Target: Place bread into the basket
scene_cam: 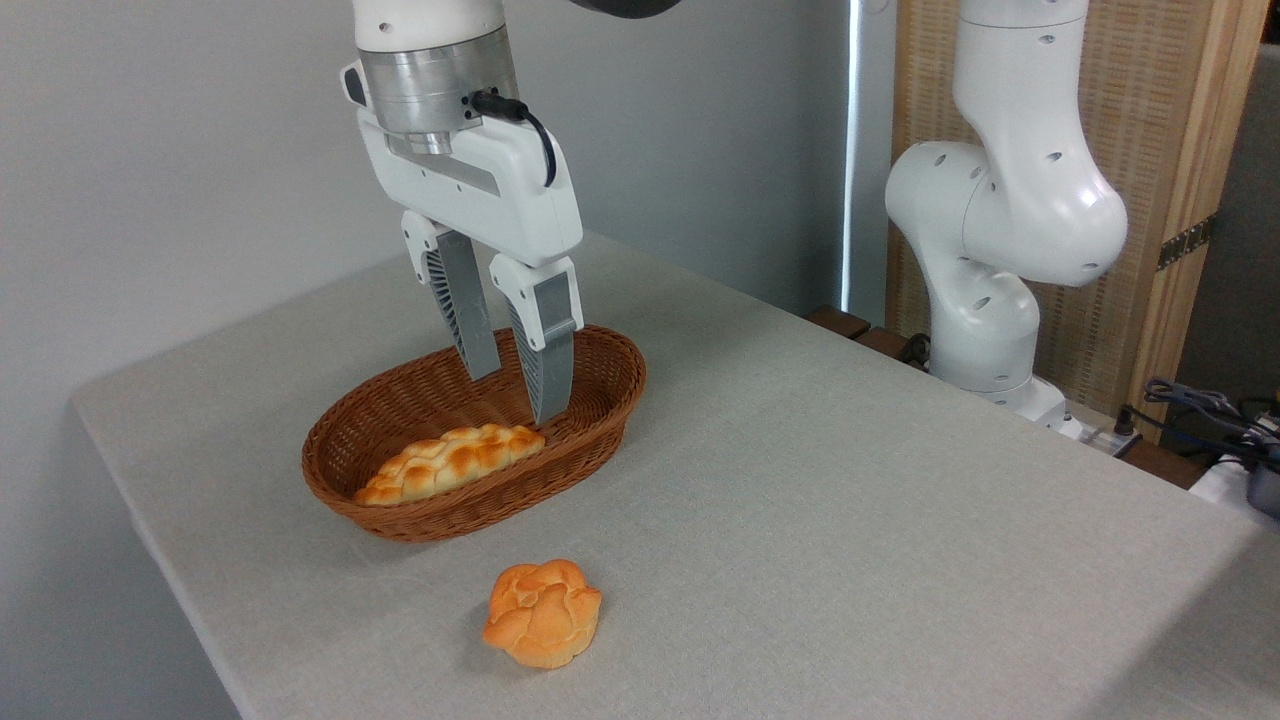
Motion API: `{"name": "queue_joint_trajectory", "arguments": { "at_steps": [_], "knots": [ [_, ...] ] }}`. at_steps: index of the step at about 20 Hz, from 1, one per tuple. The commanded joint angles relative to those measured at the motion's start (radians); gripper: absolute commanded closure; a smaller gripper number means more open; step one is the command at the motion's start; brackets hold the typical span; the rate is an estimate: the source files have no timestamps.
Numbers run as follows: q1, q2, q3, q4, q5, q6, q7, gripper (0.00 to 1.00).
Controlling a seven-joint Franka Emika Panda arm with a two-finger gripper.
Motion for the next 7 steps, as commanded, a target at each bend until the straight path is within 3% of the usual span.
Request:
{"name": "queue_joint_trajectory", "arguments": {
  "at_steps": [1,7],
  "knots": [
    [0.002,-0.02,-0.001,0.002,-0.012,-0.034,-0.001,0.0],
    [0.002,-0.02,-0.001,0.003,-0.012,-0.051,-0.001,0.0]
  ]
}}
